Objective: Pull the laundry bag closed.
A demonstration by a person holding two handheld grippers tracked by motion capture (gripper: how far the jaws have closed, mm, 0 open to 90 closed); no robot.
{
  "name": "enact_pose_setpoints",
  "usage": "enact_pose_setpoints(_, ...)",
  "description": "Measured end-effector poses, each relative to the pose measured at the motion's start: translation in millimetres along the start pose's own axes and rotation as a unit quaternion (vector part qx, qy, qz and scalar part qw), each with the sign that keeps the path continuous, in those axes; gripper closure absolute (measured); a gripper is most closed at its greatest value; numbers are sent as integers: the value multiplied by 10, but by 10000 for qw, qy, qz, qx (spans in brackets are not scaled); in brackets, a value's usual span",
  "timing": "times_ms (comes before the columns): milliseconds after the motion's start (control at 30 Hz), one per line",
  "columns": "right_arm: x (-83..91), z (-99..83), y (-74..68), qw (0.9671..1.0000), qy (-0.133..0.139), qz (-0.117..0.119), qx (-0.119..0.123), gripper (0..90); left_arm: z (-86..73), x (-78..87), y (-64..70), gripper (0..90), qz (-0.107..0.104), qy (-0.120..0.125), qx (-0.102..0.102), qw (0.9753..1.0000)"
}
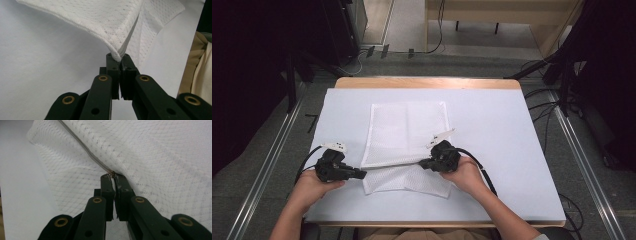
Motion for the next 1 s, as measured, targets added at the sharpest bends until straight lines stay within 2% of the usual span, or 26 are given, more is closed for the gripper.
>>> enact_pose_setpoints(300,25,-30,11,10000,-1,13,-50,882,-8,6,-6,881,7,0,52,10000)
enact_pose_setpoints(1000,166,-136,100,9999,15,-76,-130,881,-19,10,-4,881,-34,-26,28,10000)
Point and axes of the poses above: each handheld gripper's, and its own axes: x roughly backward along the jaws, z roughly out of its top, y roughly to its right, the point moved 6 cm from there along -x, roughly forward along the jaws, and after that the axes turned 4 degrees about -x, right-handed, at the moved point
